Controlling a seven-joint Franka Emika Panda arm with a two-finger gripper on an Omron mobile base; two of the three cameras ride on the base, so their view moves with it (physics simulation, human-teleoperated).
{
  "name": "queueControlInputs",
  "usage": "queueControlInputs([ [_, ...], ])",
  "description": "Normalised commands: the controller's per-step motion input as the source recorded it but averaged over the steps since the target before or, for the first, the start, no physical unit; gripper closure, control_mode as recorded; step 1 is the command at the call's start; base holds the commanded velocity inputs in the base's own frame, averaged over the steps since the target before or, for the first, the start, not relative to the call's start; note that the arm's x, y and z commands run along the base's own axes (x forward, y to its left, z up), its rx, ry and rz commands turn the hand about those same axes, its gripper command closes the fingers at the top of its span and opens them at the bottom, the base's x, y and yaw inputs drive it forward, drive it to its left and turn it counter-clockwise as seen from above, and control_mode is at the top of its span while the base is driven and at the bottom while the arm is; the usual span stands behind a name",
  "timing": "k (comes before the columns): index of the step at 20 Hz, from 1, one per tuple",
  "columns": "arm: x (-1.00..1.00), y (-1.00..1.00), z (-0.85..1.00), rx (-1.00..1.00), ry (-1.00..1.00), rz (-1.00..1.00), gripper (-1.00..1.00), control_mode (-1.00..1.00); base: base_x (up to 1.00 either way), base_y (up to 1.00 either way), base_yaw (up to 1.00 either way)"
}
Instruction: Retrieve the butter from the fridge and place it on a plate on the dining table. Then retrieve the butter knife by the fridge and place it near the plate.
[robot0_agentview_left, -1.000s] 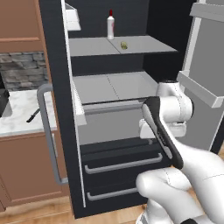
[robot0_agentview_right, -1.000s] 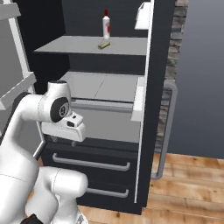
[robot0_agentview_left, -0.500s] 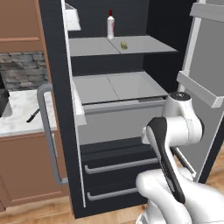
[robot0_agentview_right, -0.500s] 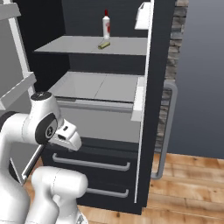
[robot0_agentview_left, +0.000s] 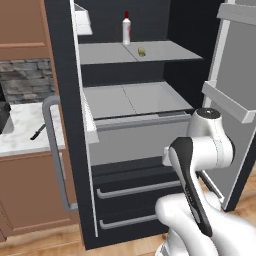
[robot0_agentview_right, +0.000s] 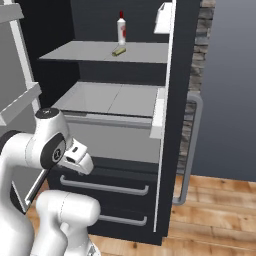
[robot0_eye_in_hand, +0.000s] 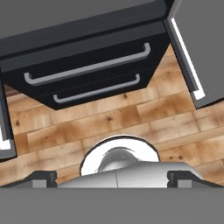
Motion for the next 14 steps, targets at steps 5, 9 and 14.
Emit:
queueControlInputs([
  [5, 0.0, 0.0, 0.0, 0.0, 0.0, 0.0, -1.0, -1.0, 0.0, 0.0, 0.0],
  [9, 0.01, 0.0, 0.0, 0.0, 0.0, -0.02, -1.0, 1.0, 0.09, 0.01, -0.11],
  [14, 0.0, 0.0, 0.0, 0.0, 0.0, 0.0, -1.0, 1.0, 0.16, 0.0, -0.25],
])
